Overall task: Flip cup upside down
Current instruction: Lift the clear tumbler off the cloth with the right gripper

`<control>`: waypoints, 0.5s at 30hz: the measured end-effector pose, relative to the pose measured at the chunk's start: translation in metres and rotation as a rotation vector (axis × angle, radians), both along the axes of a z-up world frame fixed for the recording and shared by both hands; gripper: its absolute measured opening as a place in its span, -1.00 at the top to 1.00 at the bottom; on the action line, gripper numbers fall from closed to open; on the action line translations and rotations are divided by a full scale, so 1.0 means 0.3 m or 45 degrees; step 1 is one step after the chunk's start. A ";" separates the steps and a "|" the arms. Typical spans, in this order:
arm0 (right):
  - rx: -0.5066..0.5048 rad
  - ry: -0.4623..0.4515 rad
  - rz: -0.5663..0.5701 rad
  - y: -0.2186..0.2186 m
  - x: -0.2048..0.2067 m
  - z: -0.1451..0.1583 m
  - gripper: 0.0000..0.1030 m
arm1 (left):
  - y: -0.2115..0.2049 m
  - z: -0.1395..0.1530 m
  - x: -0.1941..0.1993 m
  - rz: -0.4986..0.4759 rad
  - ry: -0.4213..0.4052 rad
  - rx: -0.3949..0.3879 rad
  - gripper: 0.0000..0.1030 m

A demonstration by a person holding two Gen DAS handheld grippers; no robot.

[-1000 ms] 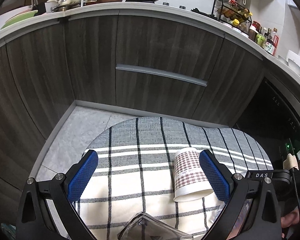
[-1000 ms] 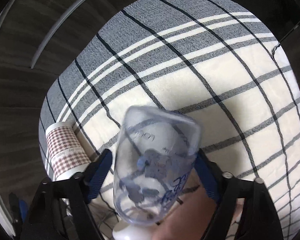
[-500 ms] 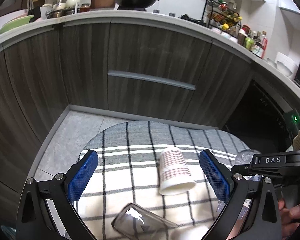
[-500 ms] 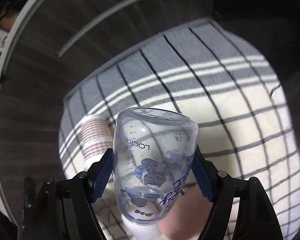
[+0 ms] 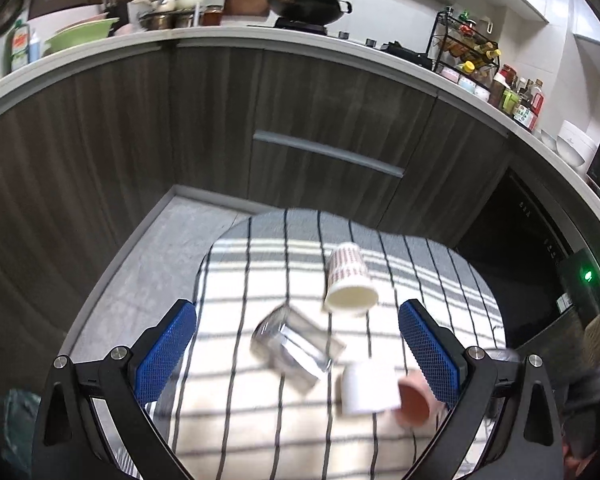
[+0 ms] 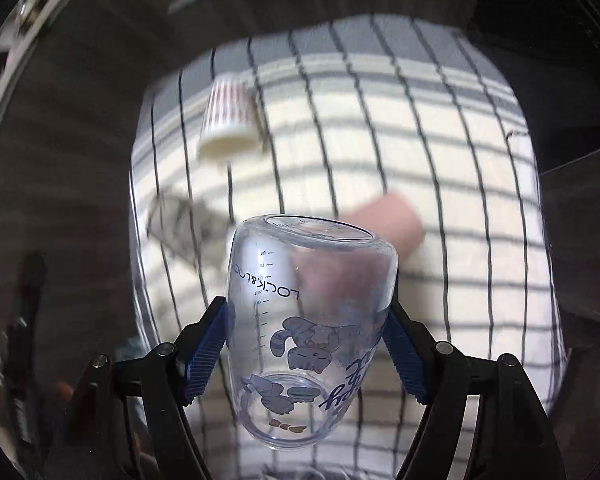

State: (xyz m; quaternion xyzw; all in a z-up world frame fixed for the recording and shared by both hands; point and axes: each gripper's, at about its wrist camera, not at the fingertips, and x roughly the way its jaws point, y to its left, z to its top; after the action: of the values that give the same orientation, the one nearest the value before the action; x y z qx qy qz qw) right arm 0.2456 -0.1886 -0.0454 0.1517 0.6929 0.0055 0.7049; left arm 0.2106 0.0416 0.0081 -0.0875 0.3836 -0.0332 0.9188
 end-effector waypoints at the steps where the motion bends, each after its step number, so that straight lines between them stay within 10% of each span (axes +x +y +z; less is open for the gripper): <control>1: -0.010 0.022 0.035 0.020 -0.033 -0.011 -0.45 | 0.002 -0.007 -0.028 0.007 0.005 0.007 -1.00; 15: -0.144 0.213 0.301 0.194 -0.222 -0.327 -0.45 | 0.059 -0.185 -0.245 0.096 0.076 0.116 -1.00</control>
State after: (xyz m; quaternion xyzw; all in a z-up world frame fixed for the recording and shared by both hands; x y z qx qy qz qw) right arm 0.1790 -0.1303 -0.1434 0.0291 0.7614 0.0366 0.6465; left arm 0.1372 0.0591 -0.0475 -0.0608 0.4084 0.0215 0.9105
